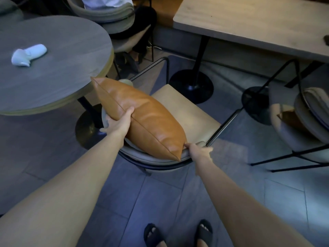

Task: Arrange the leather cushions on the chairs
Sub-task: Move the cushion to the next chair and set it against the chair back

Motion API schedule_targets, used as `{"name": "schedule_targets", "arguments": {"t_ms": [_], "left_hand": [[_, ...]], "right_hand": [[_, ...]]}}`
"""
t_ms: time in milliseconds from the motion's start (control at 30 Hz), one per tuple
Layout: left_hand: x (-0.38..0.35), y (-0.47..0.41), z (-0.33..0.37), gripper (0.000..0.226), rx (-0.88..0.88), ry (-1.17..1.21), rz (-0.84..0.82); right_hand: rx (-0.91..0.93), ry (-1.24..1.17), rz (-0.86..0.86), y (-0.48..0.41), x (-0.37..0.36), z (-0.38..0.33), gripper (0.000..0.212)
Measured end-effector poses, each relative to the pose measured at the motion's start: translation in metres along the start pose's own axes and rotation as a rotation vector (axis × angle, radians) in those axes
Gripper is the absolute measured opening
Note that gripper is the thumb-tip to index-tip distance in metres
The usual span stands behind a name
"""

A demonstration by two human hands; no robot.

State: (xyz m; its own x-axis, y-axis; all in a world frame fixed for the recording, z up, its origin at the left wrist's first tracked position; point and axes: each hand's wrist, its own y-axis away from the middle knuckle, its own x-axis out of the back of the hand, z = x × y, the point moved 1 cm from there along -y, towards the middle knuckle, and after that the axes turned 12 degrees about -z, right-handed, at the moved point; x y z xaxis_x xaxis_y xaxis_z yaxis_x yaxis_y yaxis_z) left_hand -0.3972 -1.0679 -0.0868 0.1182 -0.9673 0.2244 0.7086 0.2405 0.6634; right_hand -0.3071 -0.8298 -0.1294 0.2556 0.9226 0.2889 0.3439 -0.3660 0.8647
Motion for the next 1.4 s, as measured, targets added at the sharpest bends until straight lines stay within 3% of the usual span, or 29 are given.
{"name": "schedule_targets", "arguments": {"t_ms": [200,400,600,700,900,1233,1400], "left_hand": [[-0.001,-0.003,0.001,0.121,-0.025,-0.019,0.013],[-0.01,-0.001,0.005,0.116,-0.022,-0.003,0.028],[-0.046,0.002,0.013,0.122,0.031,0.01,0.023],[-0.068,0.003,0.016,0.127,0.07,-0.046,0.026],[-0.118,0.006,0.024,0.131,0.102,-0.106,-0.012],[-0.144,-0.009,0.043,0.153,0.096,-0.036,-0.17],[-0.132,-0.018,0.049,0.165,0.079,-0.078,-0.171]], "right_hand": [[0.073,-0.148,-0.136,-0.007,-0.007,0.008,0.077],[0.115,-0.1,-0.158,-0.017,0.005,0.003,0.09],[0.154,-0.025,-0.148,-0.037,0.044,-0.027,0.079],[0.19,0.025,-0.099,-0.047,0.069,-0.045,0.062],[0.374,0.074,0.026,-0.058,0.098,-0.057,0.109],[0.302,-0.277,-0.14,-0.034,0.061,-0.032,0.084],[0.205,-0.318,-0.173,-0.03,0.028,-0.034,0.126]]}}
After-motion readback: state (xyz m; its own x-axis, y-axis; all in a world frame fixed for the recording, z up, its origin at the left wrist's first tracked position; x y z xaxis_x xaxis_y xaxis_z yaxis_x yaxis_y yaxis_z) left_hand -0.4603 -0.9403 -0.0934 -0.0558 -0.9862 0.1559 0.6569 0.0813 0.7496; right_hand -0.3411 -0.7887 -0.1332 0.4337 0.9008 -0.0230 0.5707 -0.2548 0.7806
